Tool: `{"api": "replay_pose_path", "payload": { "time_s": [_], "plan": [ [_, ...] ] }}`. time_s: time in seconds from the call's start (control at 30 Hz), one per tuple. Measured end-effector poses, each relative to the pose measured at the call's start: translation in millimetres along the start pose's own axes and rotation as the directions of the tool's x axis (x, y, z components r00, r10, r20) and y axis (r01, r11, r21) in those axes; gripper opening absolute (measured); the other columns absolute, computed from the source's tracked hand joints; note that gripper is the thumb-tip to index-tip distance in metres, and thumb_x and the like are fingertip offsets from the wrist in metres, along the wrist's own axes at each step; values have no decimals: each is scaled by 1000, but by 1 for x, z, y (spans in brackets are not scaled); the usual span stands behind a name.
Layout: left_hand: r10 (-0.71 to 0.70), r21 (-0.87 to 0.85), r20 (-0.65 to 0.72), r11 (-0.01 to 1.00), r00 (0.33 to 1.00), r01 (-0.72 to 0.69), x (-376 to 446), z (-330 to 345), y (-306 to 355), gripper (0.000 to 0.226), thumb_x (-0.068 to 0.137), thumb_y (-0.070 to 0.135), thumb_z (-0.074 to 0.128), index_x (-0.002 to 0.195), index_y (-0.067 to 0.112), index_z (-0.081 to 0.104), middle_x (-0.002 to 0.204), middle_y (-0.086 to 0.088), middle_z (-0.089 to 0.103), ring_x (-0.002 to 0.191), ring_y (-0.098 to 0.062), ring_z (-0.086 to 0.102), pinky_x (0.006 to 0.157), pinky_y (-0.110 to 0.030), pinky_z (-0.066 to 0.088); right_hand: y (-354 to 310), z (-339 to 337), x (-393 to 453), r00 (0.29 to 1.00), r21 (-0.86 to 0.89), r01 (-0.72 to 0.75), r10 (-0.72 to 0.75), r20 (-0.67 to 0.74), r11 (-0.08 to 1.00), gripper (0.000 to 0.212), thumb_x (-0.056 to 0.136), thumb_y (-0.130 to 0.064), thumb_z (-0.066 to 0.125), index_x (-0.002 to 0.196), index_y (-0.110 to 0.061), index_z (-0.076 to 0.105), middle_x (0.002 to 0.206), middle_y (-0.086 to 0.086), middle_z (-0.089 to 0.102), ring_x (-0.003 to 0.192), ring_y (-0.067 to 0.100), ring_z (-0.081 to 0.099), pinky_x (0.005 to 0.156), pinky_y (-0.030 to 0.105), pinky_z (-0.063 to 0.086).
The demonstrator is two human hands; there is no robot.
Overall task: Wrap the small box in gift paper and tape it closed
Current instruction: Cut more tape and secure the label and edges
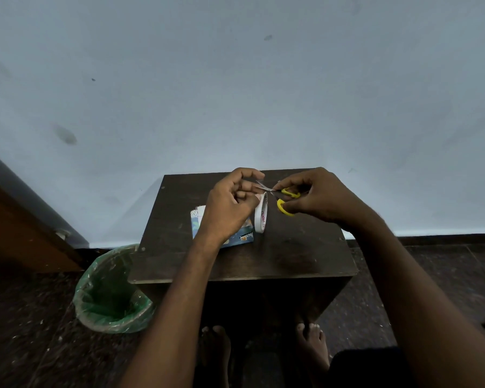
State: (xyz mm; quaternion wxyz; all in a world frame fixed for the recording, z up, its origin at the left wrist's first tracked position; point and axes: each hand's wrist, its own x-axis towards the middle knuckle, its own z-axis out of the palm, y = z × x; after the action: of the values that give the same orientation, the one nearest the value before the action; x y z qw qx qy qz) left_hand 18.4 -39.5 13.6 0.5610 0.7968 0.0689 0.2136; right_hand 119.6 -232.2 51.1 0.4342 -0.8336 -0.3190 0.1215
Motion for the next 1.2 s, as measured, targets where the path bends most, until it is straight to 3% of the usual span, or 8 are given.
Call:
{"api": "replay_pose_path", "payload": {
  "time_s": [0.17, 0.4, 0.53, 0.63, 0.73, 0.9, 1.03, 1.2],
  "plan": [
    [17, 7, 3, 1000, 1000, -17, -1, 1, 2, 42, 90, -10, 67, 120, 18, 72, 102, 1, 79, 97, -14, 77, 90, -38, 64, -1, 1, 1, 1000, -52, 17, -18, -19, 998, 33, 74, -9, 84, 98, -32, 84, 85, 10, 77, 85, 32, 70, 73, 42, 58],
    [14, 3, -11, 1000, 1000, -14, -1, 0, 1, 48, 90, -8, 68, 127, 22, 70, 100, 3, 79, 94, -16, 76, 87, -37, 64, 4, 2, 5, 997, -167, 41, -51, -60, 985, 30, 78, -14, 83, 99, -36, 82, 84, 1, 77, 83, 18, 71, 73, 35, 56],
    [-14, 44, -53, 999, 998, 16, 0, 0, -4, 59, 90, -5, 70, 140, 26, 64, 99, 4, 80, 90, -16, 75, 86, -32, 62, 6, 1, 1, 1000, -47, 11, -11, 16, 999, 32, 75, -14, 85, 101, -33, 82, 95, 2, 78, 94, 18, 71, 86, 41, 58],
    [-51, 26, -82, 998, 995, 54, 1, -1, -6, 61, 91, -2, 73, 144, 24, 60, 99, 4, 81, 89, -11, 74, 84, -24, 59, 12, 3, 4, 995, 61, -58, 63, -78, 996, 30, 75, -13, 84, 100, -31, 82, 83, 0, 77, 85, 16, 72, 84, 39, 59],
    [-62, -2, -102, 998, 993, 62, 0, -1, -4, 60, 92, -2, 73, 144, 23, 60, 98, 4, 81, 84, -3, 71, 81, -18, 55, 24, 17, 9, 969, -175, -186, 151, -197, 967, 25, 75, -18, 82, 97, -29, 84, 72, -5, 71, 75, 13, 67, 68, 30, 51],
    [-60, -5, -98, 998, 993, 60, 0, -3, -3, 58, 94, -2, 72, 145, 23, 59, 97, 5, 81, 84, -5, 72, 80, -23, 56, 33, 52, 8, 972, -610, -233, 197, -127, 757, 24, 82, -29, 78, 106, -23, 79, 104, 10, 71, 96, 35, 69, 70, 32, 48],
    [-44, -21, -108, 999, 993, 42, 0, -5, -3, 56, 95, 2, 74, 145, 22, 59, 96, 5, 81, 85, -5, 73, 81, -23, 57, 29, 57, 12, 982, -690, -180, 168, -86, 701, 22, 93, -22, 69, 113, -16, 75, 108, 14, 68, 101, 38, 68, 71, 35, 47],
    [-35, -59, -89, 998, 995, 30, 1, -5, -1, 54, 95, 3, 76, 143, 20, 60, 94, 2, 81, 86, -9, 74, 83, -21, 57, 32, 49, 13, 973, -558, -227, 161, -166, 798, 24, 80, -9, 68, 100, -17, 77, 99, 7, 71, 98, 35, 69, 71, 32, 49]
  ]
}}
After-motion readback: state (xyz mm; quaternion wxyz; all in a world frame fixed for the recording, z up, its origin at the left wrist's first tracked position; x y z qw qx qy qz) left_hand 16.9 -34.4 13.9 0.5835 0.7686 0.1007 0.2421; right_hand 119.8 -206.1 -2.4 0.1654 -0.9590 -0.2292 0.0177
